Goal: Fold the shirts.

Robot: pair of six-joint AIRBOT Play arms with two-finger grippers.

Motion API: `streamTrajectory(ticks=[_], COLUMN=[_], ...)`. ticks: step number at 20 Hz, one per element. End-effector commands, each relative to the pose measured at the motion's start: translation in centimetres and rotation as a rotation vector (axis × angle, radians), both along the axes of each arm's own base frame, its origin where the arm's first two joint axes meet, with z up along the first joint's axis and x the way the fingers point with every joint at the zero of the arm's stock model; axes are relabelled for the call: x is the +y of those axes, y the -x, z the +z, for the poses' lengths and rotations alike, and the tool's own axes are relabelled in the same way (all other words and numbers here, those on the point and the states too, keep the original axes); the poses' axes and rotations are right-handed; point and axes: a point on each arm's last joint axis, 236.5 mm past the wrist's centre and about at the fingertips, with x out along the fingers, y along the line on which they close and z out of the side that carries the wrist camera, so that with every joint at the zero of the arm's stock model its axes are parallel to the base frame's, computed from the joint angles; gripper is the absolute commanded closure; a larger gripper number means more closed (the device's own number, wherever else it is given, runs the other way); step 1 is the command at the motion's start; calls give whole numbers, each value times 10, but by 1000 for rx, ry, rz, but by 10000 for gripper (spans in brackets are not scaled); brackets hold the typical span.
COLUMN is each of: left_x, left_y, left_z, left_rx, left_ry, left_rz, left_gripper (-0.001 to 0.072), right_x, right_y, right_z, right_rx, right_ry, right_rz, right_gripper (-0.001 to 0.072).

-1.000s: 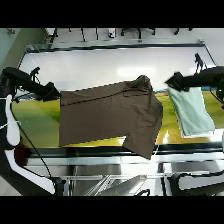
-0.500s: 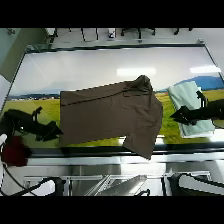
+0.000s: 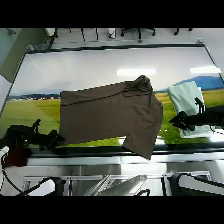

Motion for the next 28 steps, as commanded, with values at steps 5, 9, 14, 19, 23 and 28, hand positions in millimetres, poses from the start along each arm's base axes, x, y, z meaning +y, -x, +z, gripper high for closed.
streamTrajectory(ticks=[5, 9, 14, 19, 23, 28], left_x=[-13, -10, -9, -12, -31, -34], left_y=[-57, -67, -74, -76, -115, -132], left_z=[-2, 10, 13, 15, 87, 374], left_rx=[-58, -82, -102, -104, -371, -1146], left_ry=[18, 16, 9, 24, 97, -121], left_rz=[-67, -84, -78, -67, -55, -65], left_gripper=[695, 695, 695, 695, 697, 697], right_x=[15, 17, 46, 81, 85, 80], right_y=[2, 1, -10, -19, -55, -75], right_z=[-8, -29, -55, -55, 34, 334], right_rx=[27, 76, 113, 91, -122, -931], right_ry=[-14, -47, -123, -117, -133, 129], right_rz=[35, 11, 5, 83, 116, 132], right_gripper=[348, 348, 349, 689, 689, 690])
